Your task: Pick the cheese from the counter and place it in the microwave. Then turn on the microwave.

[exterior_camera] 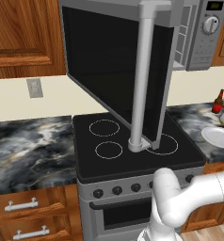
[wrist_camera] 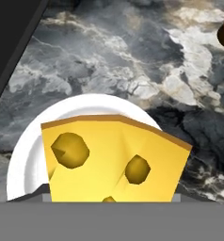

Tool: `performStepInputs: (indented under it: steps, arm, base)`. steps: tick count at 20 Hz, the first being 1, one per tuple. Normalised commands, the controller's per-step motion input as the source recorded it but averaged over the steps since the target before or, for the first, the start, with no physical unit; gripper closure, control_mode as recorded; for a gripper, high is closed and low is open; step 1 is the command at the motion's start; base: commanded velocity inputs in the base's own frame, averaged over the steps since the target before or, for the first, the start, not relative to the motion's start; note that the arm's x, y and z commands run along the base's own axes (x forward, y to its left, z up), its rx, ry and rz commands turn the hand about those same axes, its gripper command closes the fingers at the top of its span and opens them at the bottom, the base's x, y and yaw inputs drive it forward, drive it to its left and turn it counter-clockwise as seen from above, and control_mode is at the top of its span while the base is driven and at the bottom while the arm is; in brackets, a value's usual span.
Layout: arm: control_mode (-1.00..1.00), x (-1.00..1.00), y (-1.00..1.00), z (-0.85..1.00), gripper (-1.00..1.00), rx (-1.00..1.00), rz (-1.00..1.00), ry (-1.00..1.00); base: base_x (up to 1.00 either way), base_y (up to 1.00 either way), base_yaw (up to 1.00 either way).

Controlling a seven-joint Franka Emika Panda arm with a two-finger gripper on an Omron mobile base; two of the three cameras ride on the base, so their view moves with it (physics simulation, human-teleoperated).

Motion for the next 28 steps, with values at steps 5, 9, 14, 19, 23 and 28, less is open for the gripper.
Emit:
performStepInputs:
  steps: [5,9,14,19,23,28]
  arm:
    - [-1.00,-0.45,0.10,0.38,1.00,0.00,0.00,-0.01]
    - [-1.00,-0.54,0.29,0.35,1.00,0.00,0.00,-0.02]
    - [-1.00,-0.48,0.44,0.34,1.00,0.00,0.00,-0.03]
    - [-1.00,-0.56,0.58,0.31,1.00,0.00,0.00,-0.04]
    - [-1.00,-0.66,0.61,0.29,1.00,-0.02,0.00,-0.06]
    - [-1.00,-0.73,0.64,0.31,1.00,-0.03,0.00,-0.08]
  base:
    - [0.00,0.00,0.00]
    - [0.00,0.00,0.00]
    - [0.00,0.00,0.00]
    - [0.00,0.00,0.00]
    - [0.00,0.00,0.00]
    - [0.00,0.00,0.00]
